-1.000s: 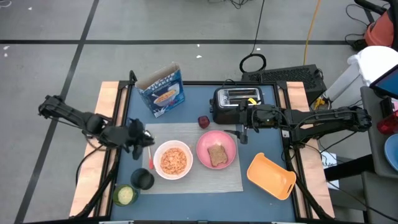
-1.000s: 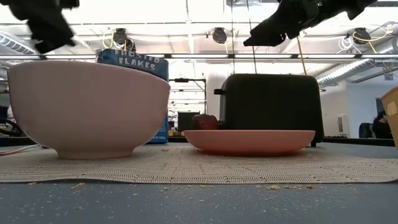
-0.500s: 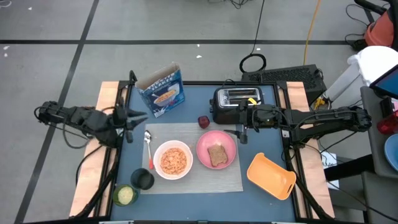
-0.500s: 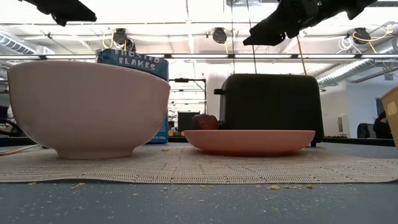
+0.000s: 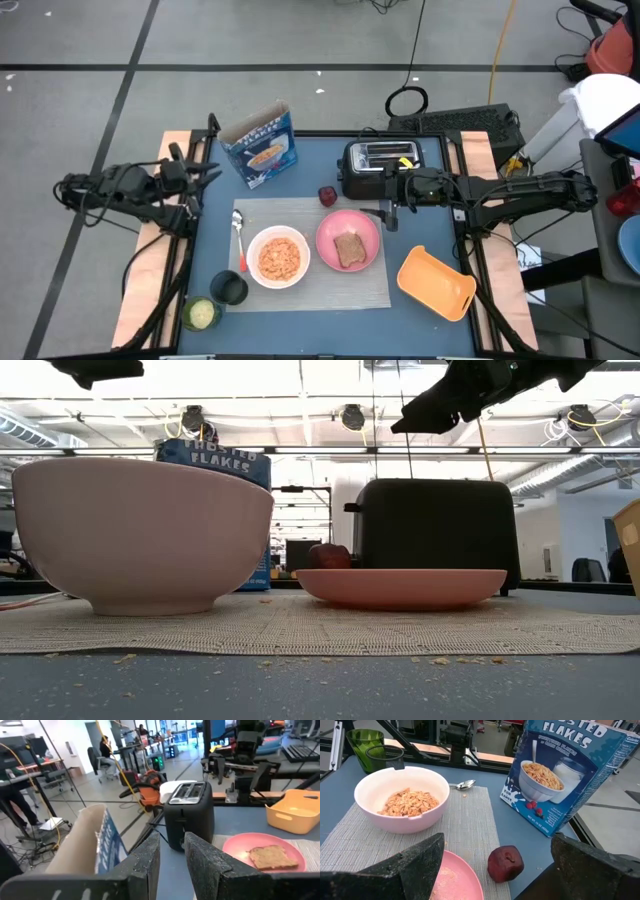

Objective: Arrange a breakfast setting
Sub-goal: Return to Home Position

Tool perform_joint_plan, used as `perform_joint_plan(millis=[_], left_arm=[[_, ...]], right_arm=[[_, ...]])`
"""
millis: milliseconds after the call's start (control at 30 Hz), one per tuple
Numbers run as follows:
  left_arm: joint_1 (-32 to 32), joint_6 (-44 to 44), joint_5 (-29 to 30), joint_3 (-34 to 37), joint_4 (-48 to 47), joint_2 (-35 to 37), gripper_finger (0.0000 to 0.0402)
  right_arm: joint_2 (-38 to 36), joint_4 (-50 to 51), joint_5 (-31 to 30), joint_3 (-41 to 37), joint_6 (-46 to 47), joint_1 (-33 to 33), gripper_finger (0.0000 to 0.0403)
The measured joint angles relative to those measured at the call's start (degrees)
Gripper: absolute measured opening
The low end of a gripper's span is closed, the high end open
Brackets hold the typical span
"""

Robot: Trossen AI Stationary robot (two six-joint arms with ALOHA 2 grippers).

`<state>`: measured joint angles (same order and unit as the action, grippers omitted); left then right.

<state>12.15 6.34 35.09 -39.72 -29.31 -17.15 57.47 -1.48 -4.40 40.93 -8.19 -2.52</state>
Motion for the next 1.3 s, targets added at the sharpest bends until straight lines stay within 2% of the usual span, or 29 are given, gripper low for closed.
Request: perform_joint_plan(millis=[200, 400, 500, 633, 767, 1067, 1300], left_arm=[[-0.9, 2.7, -0.1, 1.1, -0.4, 3.6, 0.0097], [-1.3, -0.1, -0.1, 7.7, -0.5, 12.8, 0.0097], [-1.3, 1.0, -0.8, 11.1, 4.6, 17.0, 0.0097], [-1.3, 3.6, -2.8, 13.8, 6.3, 16.8, 0.0097], [-1.3, 3.0, -3.4, 19.2, 10.0, 16.9, 0.0097], [-1.3, 2.8, -3.8, 31.8, 25.1, 16.9, 0.0097], [-1.3, 3.0, -5.5, 38.9, 32.7, 16.9, 0.0097]], right_arm=[[0.0, 0.0, 0.0, 0.0, 0.0, 0.0, 0.0352], [0.0, 0.0, 0.0, 0.0, 0.0, 0.0, 0.0352], [0.0, 0.0, 0.0, 0.0, 0.0, 0.0, 0.0352], [0.0, -0.3, 0.0, 0.0, 0.0, 0.0, 0.0352], [0.0, -0.5, 0.0, 0.0, 0.0, 0.0, 0.0352], [0.0, -0.4, 0.0, 0.0, 0.0, 0.0, 0.0352], [0.0, -0.4, 0.0, 0.0, 0.0, 0.0, 0.0352]])
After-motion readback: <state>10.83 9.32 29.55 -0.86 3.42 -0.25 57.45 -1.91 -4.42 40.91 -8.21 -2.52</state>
